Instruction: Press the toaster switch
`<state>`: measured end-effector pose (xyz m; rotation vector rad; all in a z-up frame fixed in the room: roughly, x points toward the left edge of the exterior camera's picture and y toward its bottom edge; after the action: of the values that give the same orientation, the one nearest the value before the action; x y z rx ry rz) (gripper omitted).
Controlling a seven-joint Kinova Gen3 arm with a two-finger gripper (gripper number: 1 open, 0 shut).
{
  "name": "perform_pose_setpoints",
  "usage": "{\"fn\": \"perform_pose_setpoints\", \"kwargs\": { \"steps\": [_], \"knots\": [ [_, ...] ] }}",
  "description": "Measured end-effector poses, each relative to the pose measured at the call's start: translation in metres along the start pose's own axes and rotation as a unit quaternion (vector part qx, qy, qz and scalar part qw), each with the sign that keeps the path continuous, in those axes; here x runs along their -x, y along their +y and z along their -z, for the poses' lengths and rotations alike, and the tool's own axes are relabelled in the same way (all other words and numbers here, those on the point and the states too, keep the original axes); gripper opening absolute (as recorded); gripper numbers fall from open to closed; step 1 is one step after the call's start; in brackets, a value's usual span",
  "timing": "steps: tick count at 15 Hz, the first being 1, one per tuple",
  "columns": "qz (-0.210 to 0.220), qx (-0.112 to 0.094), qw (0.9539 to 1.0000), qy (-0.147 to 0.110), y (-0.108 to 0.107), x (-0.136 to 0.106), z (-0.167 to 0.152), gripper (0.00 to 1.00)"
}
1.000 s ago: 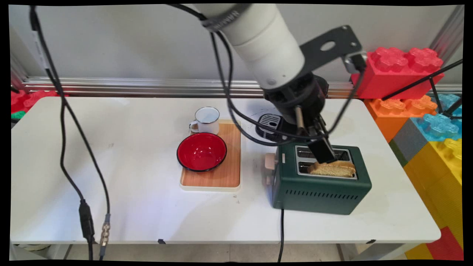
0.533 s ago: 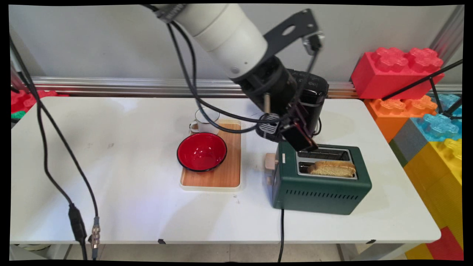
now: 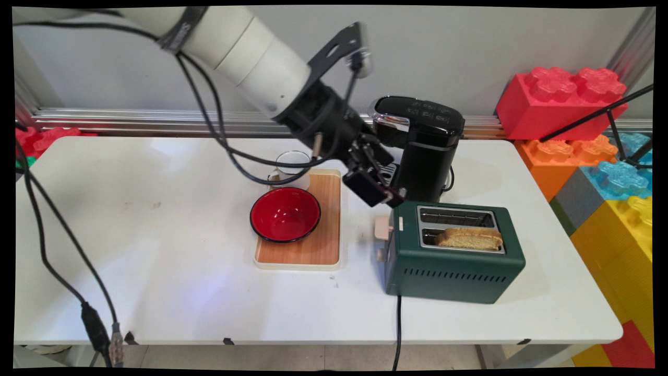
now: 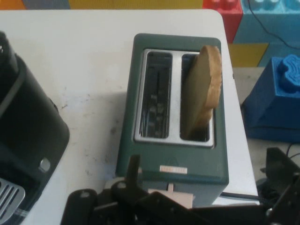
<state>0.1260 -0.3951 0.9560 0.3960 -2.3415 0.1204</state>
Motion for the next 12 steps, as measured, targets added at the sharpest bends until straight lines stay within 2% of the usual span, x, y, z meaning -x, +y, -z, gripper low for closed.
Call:
{"fn": "perform_pose_setpoints", "kwargs": {
  "steps": [3, 8, 9, 12],
  "knots": [
    [0.008, 0.009, 0.9998, 0.016, -0.005, 0.027, 0.001, 1.0],
    [0.01, 0.016, 0.9991, 0.038, -0.01, 0.056, -0.002, 1.0],
    [0.009, 0.018, 0.9989, 0.043, -0.01, 0.061, -0.003, 0.0],
    [0.01, 0.023, 0.9982, 0.055, -0.012, 0.072, -0.005, 0.0]
  ]
}}
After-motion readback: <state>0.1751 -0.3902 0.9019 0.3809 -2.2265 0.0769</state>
